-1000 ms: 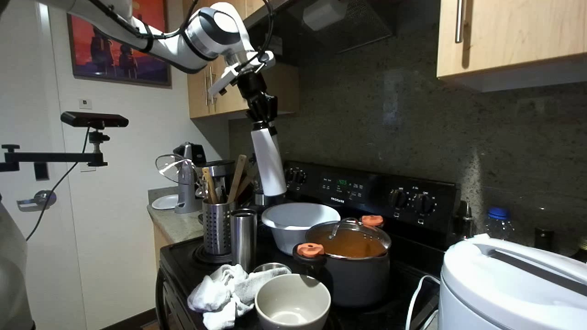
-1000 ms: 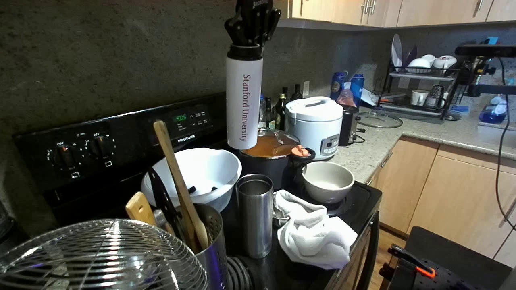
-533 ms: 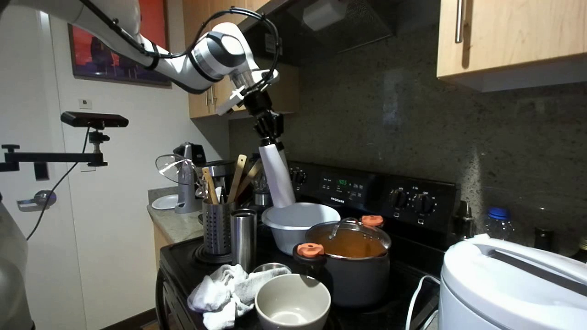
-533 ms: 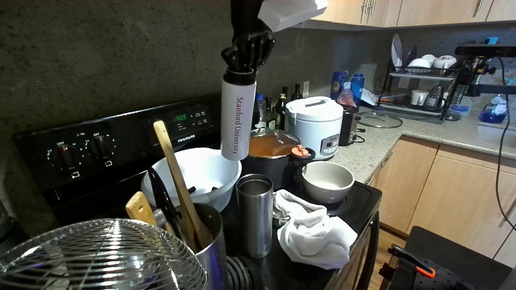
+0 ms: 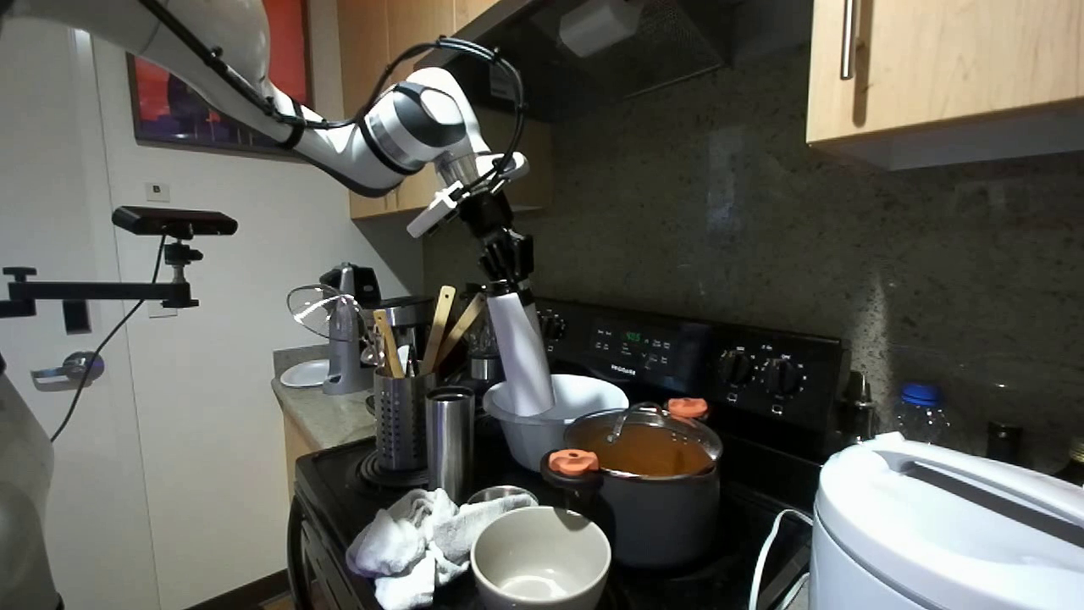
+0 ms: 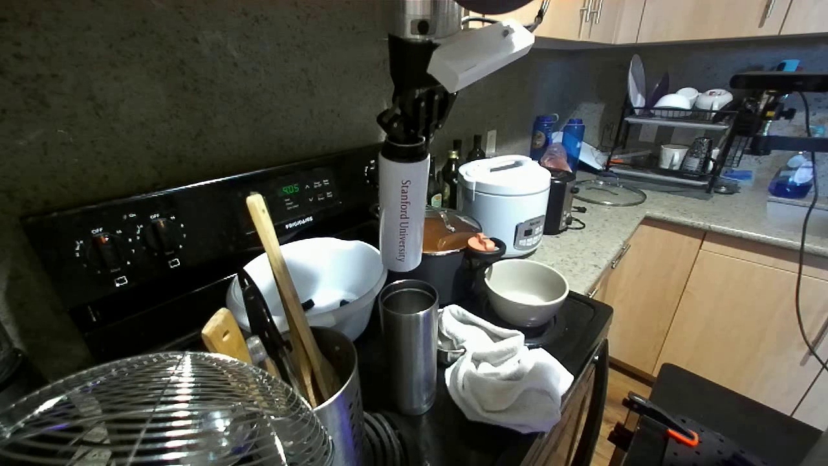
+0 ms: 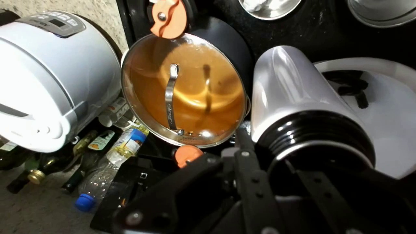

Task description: Put the white flask on the table

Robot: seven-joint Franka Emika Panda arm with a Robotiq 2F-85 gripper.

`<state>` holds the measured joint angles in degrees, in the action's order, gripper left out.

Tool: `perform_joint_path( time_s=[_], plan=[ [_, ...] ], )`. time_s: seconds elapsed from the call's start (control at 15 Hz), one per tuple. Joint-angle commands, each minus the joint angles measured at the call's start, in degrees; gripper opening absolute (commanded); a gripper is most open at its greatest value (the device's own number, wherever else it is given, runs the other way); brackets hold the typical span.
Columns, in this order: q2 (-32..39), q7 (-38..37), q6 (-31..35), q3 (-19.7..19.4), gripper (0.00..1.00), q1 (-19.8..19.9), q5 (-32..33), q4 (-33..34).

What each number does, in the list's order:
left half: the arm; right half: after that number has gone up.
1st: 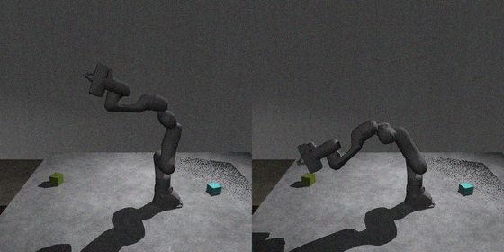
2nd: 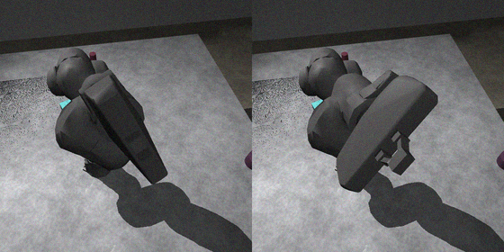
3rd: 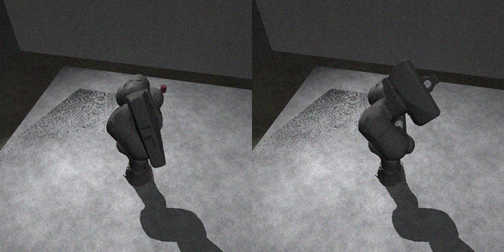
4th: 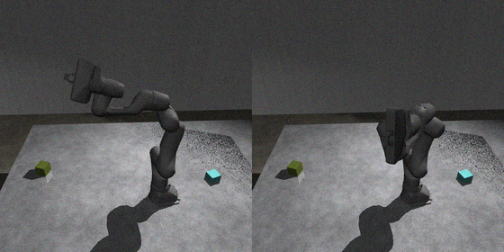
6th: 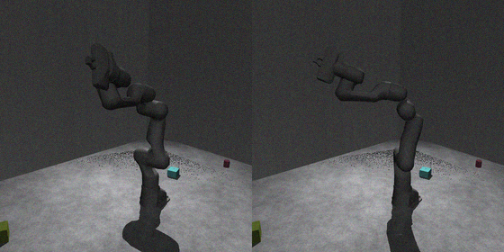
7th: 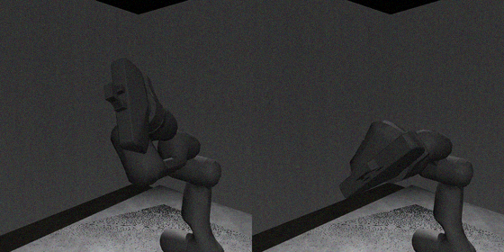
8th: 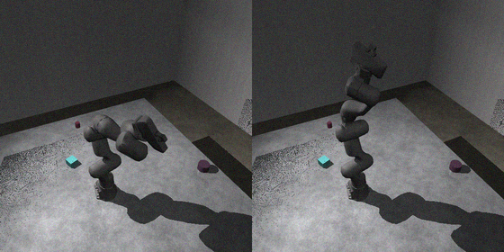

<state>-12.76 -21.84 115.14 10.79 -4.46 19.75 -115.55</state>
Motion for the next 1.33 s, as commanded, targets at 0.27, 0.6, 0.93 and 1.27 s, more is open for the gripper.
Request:
perform_joint_path(
  time_s=[0.27,0.6,0.93,1.27],
  plan=[
    [-1.48,-1.52,0.81,-0.44,0.07,0.50,0.13,-5.18],
    [-1.70,-1.73,3.17,-1.04,0.07,0.41,-1.26,-9.19],
    [-1.70,-5.85,12.63,-1.26,0.07,0.76,-1.37,-13.97],
    [-1.11,-8.28,17.75,-1.08,0.07,1.23,-1.14,-17.22]
  ],
)
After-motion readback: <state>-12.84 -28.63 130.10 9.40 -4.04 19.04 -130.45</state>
